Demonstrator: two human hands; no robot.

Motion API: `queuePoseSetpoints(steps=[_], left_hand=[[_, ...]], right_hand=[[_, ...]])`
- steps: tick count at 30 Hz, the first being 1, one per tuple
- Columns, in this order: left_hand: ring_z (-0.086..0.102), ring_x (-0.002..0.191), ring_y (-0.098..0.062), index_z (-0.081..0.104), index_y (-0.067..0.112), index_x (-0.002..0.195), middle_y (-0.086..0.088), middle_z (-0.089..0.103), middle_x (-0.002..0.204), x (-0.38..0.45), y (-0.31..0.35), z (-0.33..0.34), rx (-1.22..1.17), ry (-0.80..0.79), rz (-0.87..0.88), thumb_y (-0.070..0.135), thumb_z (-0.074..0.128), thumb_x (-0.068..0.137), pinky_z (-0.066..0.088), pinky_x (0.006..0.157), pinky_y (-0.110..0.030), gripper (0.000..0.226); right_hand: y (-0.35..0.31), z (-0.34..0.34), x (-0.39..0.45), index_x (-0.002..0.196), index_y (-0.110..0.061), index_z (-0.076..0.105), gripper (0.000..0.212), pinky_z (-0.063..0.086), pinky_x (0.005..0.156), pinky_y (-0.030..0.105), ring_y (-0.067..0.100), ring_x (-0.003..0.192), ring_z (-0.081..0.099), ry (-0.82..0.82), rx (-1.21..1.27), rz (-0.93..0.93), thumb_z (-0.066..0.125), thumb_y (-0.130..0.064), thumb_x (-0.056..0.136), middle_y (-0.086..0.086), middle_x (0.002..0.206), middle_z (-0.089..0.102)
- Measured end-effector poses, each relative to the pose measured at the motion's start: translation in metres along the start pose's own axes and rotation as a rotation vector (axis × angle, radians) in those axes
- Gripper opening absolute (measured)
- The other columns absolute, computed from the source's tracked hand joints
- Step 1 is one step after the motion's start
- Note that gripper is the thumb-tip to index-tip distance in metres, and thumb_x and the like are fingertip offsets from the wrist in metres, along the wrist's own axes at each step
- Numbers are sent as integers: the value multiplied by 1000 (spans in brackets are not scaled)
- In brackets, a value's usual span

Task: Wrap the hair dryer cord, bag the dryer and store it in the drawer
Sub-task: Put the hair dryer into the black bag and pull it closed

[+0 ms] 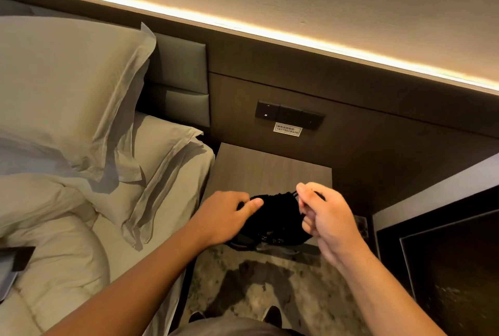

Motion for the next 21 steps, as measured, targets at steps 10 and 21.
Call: queuePoseSetpoints(steps=[10,21], left_hand=[[47,51,-18,43,16,56,-1,44,53,26,51,-25,-229,237,123,44,46,100,43,54,-43,52],[42,46,-8,36,24,52,8,37,45,9,12,-49,-152,418,30,41,50,101,30,50,-19,53]], right_hand=[[-43,-32,8,61,-20,62,37,36,56,31,11,55,46,330,-322,-250,58,-30,97,-10,49,51],[-60,-39,9,64,-16,64,31,42,53,15,14,62,55,306,-491,-501,62,-23,94,-1,65,60]])
Point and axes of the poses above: each hand's wrist, its own x-axis towards the middle knuckle, its own z-axis out of the palm, y = z × x, the point moved 3 cm from there along x, towards the middle knuckle
